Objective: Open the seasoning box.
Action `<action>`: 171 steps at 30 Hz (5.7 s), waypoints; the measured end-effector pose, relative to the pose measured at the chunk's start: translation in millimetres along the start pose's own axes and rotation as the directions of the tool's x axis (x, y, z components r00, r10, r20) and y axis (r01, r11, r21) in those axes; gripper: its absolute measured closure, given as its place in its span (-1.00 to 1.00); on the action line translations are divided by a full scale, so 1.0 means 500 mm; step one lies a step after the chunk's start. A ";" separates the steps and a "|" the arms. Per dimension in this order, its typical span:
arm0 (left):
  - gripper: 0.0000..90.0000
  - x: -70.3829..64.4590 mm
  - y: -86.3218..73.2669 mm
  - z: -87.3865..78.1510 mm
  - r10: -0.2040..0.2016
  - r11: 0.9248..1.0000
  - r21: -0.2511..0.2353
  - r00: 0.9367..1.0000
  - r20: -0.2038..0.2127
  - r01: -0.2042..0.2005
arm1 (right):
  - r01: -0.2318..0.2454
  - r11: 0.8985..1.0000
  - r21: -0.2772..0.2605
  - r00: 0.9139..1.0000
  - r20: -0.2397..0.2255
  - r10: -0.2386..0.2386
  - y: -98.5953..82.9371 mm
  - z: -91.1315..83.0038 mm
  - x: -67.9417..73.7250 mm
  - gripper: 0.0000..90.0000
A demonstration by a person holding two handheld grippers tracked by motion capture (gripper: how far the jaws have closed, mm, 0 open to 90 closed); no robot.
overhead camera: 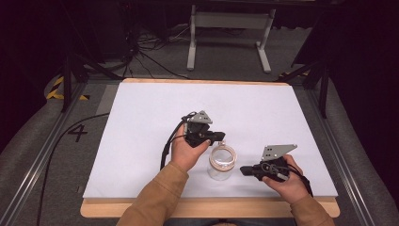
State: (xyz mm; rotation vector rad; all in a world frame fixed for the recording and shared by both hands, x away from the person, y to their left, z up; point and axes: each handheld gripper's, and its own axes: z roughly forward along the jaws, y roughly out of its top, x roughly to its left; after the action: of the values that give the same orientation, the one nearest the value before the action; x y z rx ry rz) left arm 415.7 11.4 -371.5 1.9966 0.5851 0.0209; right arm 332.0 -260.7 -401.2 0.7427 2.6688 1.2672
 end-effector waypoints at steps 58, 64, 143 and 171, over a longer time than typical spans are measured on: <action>1.00 0.005 -0.003 0.005 -0.005 1.000 0.018 1.000 -0.004 0.005 | 0.031 0.991 -0.133 0.999 -0.019 -0.034 0.062 -0.002 0.055 1.00; 1.00 0.007 -0.004 0.005 -0.004 1.000 0.009 1.000 0.003 0.004 | 0.011 0.981 -0.195 1.000 -0.002 -0.012 0.075 -0.014 0.044 1.00; 0.80 0.067 -0.092 -0.259 -0.122 0.993 -0.028 0.960 -0.251 0.118 | -0.058 0.950 -0.306 0.982 0.154 0.109 0.079 -0.146 -0.118 0.71; 0.48 0.193 -0.193 -0.217 -0.214 0.964 0.068 0.900 -0.379 0.258 | -0.246 0.958 -0.150 0.862 0.418 0.287 -0.086 -0.137 -0.276 0.17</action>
State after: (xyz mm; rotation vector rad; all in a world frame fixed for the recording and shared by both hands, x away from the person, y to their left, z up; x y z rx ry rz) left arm 434.9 177.2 -422.0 2.0335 1.0924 0.2234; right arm 416.5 -396.3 -405.5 1.2504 2.1864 1.1007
